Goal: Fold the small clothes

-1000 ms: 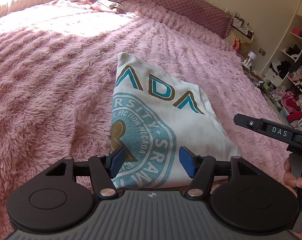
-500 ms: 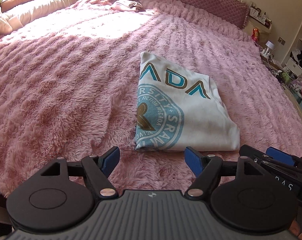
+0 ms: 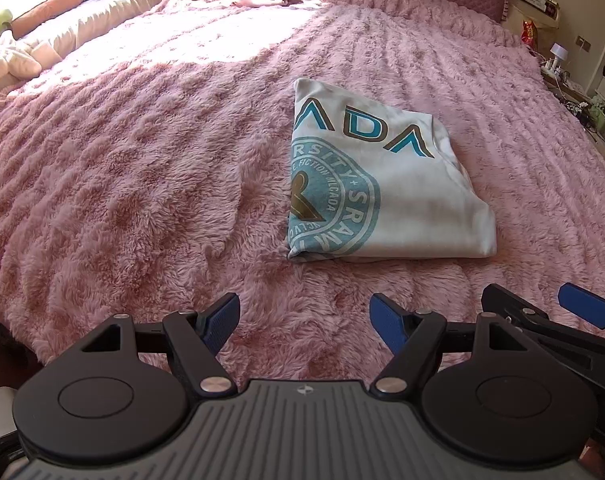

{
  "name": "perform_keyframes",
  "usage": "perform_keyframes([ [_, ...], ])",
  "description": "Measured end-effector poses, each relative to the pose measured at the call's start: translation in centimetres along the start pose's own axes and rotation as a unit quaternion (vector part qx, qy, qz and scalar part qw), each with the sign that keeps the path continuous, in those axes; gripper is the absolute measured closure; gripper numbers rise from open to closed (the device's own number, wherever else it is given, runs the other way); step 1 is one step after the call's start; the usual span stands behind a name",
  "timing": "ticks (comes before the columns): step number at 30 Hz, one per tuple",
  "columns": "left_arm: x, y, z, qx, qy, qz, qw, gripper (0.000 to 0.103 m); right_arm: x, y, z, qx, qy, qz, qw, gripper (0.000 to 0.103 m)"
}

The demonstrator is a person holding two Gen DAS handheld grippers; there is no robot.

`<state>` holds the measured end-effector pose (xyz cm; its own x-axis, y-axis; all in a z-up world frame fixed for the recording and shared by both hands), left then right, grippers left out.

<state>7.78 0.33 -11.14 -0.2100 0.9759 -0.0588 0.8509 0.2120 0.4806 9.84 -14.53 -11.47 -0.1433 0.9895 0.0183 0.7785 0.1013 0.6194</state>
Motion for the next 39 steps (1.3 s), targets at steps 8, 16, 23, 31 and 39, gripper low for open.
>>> perform_keyframes([
  [8,-0.25,0.09,-0.16,0.001,0.011,0.007,0.9999,0.016,-0.26,-0.36,0.25,0.008,0.000,0.016,1.000,0.030],
  [16,-0.28,0.12,0.06,0.003,0.014,0.010,0.9998,0.016,-0.26,-0.40,0.43,0.010,-0.003,0.018,1.000,0.030],
  [23,-0.26,0.19,0.28,0.004,0.017,0.013,0.9998,0.016,-0.39,-0.47,0.71,0.013,-0.001,0.024,1.000,0.030],
  [31,-0.19,0.18,0.37,0.008,0.019,0.012,0.9997,0.016,-0.53,-0.46,0.84,0.015,-0.003,0.026,1.000,0.030],
  [39,-0.04,0.19,0.52,0.010,0.026,0.015,0.9995,0.016,-0.47,-0.48,0.88,0.016,-0.003,0.026,1.000,0.030],
])
Point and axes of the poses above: each gripper's, at about its wrist camera, not at the fingertips, and z roughly the way its jaws point, x to its left, y to its top, the point moved 9 cm from there along z, roughly the way its jaws point, and after that the axes turned 6 degrees about x, right-handed, at the moved point
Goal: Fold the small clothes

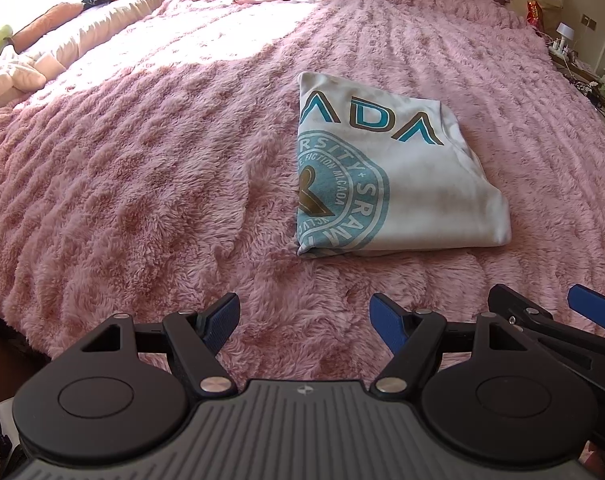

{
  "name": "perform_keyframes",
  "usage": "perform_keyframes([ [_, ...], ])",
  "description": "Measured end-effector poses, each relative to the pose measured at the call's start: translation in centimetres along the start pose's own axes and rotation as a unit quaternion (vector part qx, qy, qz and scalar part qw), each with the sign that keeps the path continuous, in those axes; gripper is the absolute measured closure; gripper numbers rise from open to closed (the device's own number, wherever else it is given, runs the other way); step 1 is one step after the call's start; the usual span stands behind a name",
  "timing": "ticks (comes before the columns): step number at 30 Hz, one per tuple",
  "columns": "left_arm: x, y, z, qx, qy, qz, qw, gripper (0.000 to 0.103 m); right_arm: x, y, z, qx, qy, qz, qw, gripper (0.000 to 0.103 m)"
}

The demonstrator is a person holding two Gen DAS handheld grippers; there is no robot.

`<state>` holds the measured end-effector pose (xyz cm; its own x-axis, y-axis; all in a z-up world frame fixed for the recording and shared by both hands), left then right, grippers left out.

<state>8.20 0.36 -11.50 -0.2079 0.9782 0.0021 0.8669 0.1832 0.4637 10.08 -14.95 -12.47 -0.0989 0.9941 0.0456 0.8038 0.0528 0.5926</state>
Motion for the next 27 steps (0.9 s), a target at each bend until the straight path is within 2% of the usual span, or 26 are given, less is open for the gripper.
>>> perform_keyframes([
  [27,-0.35,0.04,0.58,0.004,0.000,0.005,1.0000,0.017,0.06,-0.24,0.67,0.007,-0.006,-0.001,1.000,0.030],
])
Point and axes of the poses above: each gripper's, at about its wrist camera, not at the fingertips, and z roughly the way its jaws point, x to its left, y to its top, the point moved 9 cm from there along z, roughly the way its jaws point, and after that the axes turned 6 degrees about x, right-handed, at the moved point
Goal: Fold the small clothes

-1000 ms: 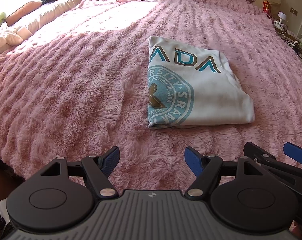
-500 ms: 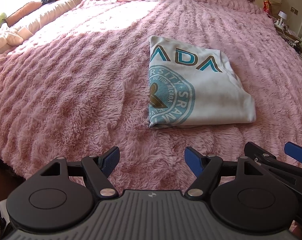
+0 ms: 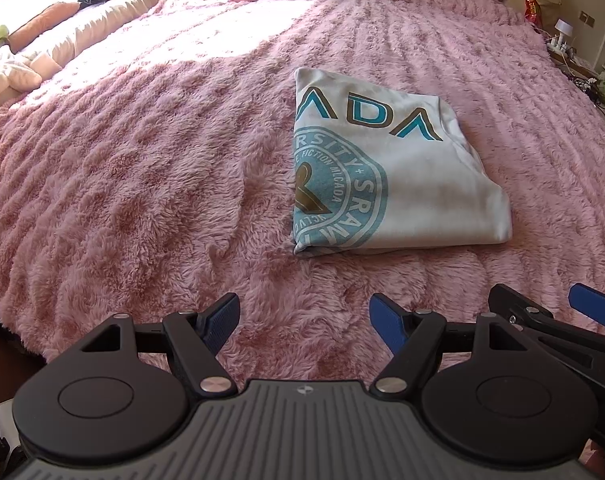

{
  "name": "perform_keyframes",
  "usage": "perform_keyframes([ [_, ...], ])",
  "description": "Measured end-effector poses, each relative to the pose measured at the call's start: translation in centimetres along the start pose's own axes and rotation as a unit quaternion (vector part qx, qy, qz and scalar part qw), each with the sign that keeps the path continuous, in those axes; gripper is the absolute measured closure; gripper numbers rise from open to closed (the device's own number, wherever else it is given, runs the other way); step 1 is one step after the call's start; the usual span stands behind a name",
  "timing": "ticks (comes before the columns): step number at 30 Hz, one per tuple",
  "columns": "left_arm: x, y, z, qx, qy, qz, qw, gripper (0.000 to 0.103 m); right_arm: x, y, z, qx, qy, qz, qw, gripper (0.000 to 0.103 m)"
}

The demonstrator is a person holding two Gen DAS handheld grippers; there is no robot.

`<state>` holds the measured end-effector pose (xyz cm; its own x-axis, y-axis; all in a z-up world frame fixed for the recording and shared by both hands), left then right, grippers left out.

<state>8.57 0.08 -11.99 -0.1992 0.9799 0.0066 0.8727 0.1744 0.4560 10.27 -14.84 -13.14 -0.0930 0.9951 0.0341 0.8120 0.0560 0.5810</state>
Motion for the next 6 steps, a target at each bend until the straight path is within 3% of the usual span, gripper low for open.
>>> perform_keyframes([
  [6,-0.07,0.10,0.21,0.003,0.000,0.001,1.0000,0.017,-0.06,0.05,0.17,0.001,-0.001,-0.001,1.000,0.030],
])
Point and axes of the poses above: each gripper's, at about its wrist camera, not at the fingertips, and z roughly the way its jaws point, x to its left, y to its top, the point moved 9 cm from there along z, roughly the way its jaws point, and after that the axes turned 6 degrees about x, right-handed, at the moved point
